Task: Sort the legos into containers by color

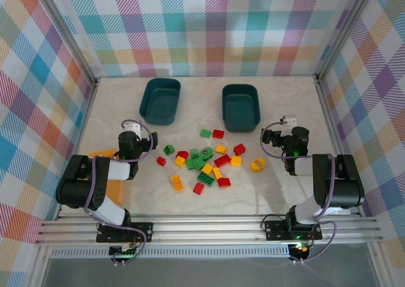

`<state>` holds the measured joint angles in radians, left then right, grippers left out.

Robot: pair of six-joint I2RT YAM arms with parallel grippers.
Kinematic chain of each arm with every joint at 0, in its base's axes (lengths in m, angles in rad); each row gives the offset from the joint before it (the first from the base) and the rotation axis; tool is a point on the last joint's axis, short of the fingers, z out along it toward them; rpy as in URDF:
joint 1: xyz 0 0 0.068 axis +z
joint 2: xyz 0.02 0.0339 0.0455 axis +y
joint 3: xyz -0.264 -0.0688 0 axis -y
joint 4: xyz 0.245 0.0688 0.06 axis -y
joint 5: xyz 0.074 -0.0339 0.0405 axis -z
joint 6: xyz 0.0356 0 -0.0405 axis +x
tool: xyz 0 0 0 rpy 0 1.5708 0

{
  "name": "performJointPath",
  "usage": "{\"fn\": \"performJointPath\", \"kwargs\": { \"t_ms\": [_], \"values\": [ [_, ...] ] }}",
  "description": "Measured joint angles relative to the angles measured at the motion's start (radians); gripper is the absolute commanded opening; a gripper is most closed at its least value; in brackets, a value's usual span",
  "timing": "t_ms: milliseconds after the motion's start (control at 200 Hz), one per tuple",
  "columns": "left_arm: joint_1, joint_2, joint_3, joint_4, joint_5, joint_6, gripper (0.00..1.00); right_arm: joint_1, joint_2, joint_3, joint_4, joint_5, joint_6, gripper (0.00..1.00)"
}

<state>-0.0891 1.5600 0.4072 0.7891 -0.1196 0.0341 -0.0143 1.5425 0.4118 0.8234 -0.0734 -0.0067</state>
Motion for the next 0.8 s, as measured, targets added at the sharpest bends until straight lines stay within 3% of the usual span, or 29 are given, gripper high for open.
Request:
{"fn": "performJointPath", "kwargs": {
  "t_ms": [105,255,355,445,495,535,660,800],
  "values": [
    [-0.004,-0.091,0.076,-0.227,-0.042,-0.003,1.0,0.043,-0.06,0.043,-0.171,0.068,-0.005,1.0],
    [-0.009,-0.38,0.249,-0.488,-0.099,-0.079,1.0,0.176,-0.237,0.272,-0.519,0.177,0.032,1.0],
    [-0.009,-0.576,0.348,-0.657,-0.152,-0.249,1.0,0.252,-0.374,0.402,-0.658,0.204,0.141,1.0],
    [-0.009,-0.703,0.391,-0.838,-0.218,-0.446,1.0,0.258,-0.461,0.39,-0.688,0.236,0.28,1.0],
    [-0.008,-0.761,0.374,-0.913,-0.25,-0.525,1.0,0.239,-0.477,0.354,-0.713,0.241,0.369,0.87],
    [-0.005,-0.802,0.336,-0.954,-0.268,-0.575,1.0,0.225,-0.461,0.327,-0.74,0.225,0.414,0.81],
    [0.0,-0.848,0.229,-1.142,-0.316,-0.698,0.95,0.222,-0.33,0.288,-0.847,0.159,0.519,0.79],
    [0.003,-0.706,0.263,-1.355,-0.354,-0.781,0.9,0.251,-0.266,0.246,-0.875,0.105,0.581,0.78]
  ]
}}
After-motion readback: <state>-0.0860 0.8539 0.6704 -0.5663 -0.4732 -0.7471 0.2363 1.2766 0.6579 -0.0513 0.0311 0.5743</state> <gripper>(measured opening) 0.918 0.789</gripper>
